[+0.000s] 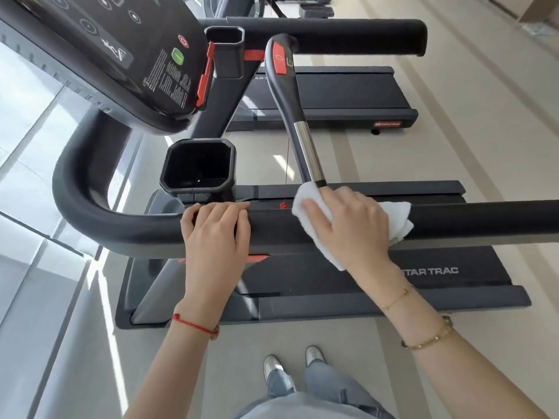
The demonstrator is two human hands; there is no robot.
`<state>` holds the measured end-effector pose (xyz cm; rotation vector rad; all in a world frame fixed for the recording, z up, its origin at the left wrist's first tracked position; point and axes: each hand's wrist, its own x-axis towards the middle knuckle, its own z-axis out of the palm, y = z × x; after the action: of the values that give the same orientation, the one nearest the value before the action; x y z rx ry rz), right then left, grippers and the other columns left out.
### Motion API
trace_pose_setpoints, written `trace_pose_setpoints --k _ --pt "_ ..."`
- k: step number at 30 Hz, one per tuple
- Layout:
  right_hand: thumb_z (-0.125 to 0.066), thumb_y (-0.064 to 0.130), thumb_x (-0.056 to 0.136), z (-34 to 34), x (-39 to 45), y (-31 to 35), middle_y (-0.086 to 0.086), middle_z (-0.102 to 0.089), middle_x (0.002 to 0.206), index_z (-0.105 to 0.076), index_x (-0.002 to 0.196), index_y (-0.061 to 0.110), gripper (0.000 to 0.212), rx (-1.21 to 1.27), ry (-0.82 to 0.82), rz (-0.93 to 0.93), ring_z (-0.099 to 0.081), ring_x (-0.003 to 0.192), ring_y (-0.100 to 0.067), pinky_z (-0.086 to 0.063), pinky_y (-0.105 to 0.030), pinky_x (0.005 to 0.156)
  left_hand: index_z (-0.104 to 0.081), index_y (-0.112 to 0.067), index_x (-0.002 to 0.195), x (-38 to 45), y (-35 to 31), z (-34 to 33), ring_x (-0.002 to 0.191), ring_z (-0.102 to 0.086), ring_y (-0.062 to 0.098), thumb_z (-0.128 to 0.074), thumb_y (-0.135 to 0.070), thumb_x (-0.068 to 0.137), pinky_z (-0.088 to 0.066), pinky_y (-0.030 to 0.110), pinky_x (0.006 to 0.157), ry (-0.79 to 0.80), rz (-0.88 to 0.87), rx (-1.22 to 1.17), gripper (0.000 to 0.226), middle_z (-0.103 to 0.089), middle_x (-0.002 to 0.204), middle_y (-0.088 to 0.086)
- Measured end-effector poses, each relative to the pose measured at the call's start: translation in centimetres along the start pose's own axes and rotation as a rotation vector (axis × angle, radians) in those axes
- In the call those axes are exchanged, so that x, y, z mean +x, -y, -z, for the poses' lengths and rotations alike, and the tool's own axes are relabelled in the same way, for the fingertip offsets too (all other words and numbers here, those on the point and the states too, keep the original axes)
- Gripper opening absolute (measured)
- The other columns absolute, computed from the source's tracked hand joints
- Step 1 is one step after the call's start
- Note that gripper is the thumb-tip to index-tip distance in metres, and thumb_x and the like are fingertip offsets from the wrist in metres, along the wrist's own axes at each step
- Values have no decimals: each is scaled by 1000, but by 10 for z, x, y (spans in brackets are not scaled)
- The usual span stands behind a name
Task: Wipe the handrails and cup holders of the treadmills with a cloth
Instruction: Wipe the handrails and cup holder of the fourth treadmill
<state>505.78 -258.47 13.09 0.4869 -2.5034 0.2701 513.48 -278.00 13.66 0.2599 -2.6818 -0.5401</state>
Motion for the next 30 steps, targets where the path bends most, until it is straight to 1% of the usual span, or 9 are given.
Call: trace_pose_setpoints --k 3,6,8,12,15,24,26,27,30 --pt "-41 49 99 -10 -9 22 -2 -57 75 -68 104 19 40 88 -47 76 -50 63 -20 -42 -33 59 -69 -18 113 0 -6 -2 112 -59 17 -46 -19 101 -17 48 119 4 11 -8 26 -69 110 -3" --pt "-45 50 98 -10 -11 12 0 -58 75 -69 107 20 39 136 -120 138 -52 64 -20 -46 -32 62 -68 -17 116 -1 -23 -8 113 -58 17 -46 -20 101 -6 49 122 -10 7 -29 27 -68 110 -4" --pt "-48 51 97 -8 -13 -5 1 -57 72 -70 104 20 39 133 -144 142 -53 63 -18 -47 -31 61 -67 -17 118 -1 -39 -15 112 -59 16 -47 -20 100 -8 49 122 -10 -16 -45 27 -68 110 -4" --pt "-50 48 95 0 -18 -55 2 -52 64 -69 92 20 34 65 -169 48 -47 57 -18 -41 -28 57 -67 -16 118 -1 -74 -32 108 -61 16 -49 -19 100 -17 48 120 5 -57 -68 25 -69 110 -3" --pt "-49 47 95 8 -24 -101 1 -53 63 -68 86 19 34 41 -176 16 -47 57 -19 -38 -28 58 -68 -18 116 -3 -106 -46 104 -63 15 -49 -20 100 -23 48 116 14 -78 -56 25 -70 106 -5" --pt "-53 42 94 41 -38 -246 1 -51 59 -63 75 19 32 30 -158 -26 -47 55 -20 -36 -28 57 -70 -21 103 -8 -221 -101 96 -63 15 -47 -23 101 -26 47 113 -4 -95 -34 23 -70 100 -9" --pt "-51 44 92 52 -35 -280 2 -47 55 -54 66 21 35 16 -82 -40 -47 52 -21 -29 -28 52 -70 -22 103 -9 -248 -115 95 -63 15 -46 -25 101 -26 46 112 -6 -97 -37 24 -70 100 -9" --pt "-48 48 91 57 -30 -294 4 -47 54 -50 62 24 37 6 3 -47 -48 51 -22 -26 -28 50 -70 -22 103 -10 -261 -122 95 -63 15 -45 -26 101 -26 46 113 -1 -94 -37 25 -70 99 -10" --pt "-31 66 86 62 -7 -317 10 -50 54 -48 61 31 46 53 367 -59 -47 50 -16 -22 -25 48 -69 -22 103 -11 -293 -137 94 -63 15 -42 -28 102 -24 46 113 13 -82 -16 28 -70 97 -10"
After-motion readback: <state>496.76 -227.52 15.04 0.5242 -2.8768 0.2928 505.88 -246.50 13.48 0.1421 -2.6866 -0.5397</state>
